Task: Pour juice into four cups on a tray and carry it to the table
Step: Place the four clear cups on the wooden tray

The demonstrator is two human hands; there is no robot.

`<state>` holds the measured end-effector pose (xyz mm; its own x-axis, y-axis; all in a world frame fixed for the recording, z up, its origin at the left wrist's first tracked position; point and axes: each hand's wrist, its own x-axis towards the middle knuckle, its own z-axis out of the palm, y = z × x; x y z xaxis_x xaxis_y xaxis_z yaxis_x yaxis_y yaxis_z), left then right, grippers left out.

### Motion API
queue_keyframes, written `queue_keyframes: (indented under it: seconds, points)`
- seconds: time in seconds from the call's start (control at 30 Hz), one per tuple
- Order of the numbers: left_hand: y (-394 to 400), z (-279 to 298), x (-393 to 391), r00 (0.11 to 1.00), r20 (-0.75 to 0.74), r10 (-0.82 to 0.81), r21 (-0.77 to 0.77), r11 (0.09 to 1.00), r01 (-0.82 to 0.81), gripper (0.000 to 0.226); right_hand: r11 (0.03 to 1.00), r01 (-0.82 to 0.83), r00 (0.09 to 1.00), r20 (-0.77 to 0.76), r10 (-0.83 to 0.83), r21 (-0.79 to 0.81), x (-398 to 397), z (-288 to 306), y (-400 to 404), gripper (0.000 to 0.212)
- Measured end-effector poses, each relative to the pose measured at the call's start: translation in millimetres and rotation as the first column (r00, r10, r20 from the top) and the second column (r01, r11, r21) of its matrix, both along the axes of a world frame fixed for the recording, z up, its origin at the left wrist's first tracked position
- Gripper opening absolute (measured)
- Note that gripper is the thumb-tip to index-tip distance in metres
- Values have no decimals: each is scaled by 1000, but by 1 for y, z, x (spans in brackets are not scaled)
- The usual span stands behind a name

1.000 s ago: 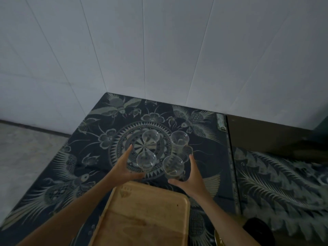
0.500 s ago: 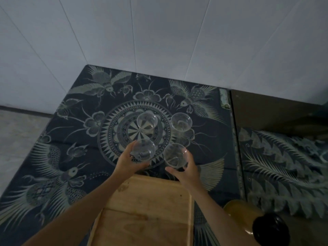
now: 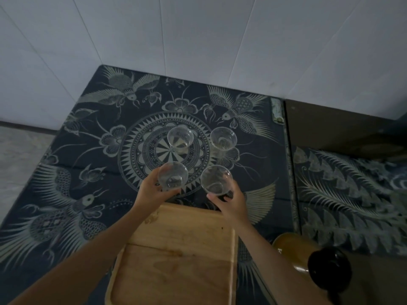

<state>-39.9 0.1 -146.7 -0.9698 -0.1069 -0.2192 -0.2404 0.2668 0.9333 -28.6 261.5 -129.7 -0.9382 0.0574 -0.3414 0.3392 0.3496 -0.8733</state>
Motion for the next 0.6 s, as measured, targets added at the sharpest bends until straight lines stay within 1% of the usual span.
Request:
queue_keyframes:
  seconds: [0.23, 0.37, 0.43, 0.53, 0.6]
  points:
    - [-7, 26, 41, 999, -46, 17, 5, 1000, -17, 73, 1000, -6, 998, -55, 4, -31, 29, 24, 4, 74]
    - [-8, 34, 72, 1000, -23, 5, 5, 1000, -5, 64, 998, -8, 996, -89, 1, -70, 52, 35, 8, 70]
    - [-8, 38, 89, 999, -32, 12, 15, 1000, -11, 68, 998, -32, 994, -102, 26, -59, 66, 37, 12, 71]
    - [-8, 39, 117, 998, -40, 40, 18, 999, -40, 88, 996, -82, 990, -114, 79, -21, 92, 35, 17, 76]
    - [-6, 39, 136, 997, -44, 59, 19, 998, -58, 87, 995, -94, 989, -115, 91, -18, 109, 34, 18, 76]
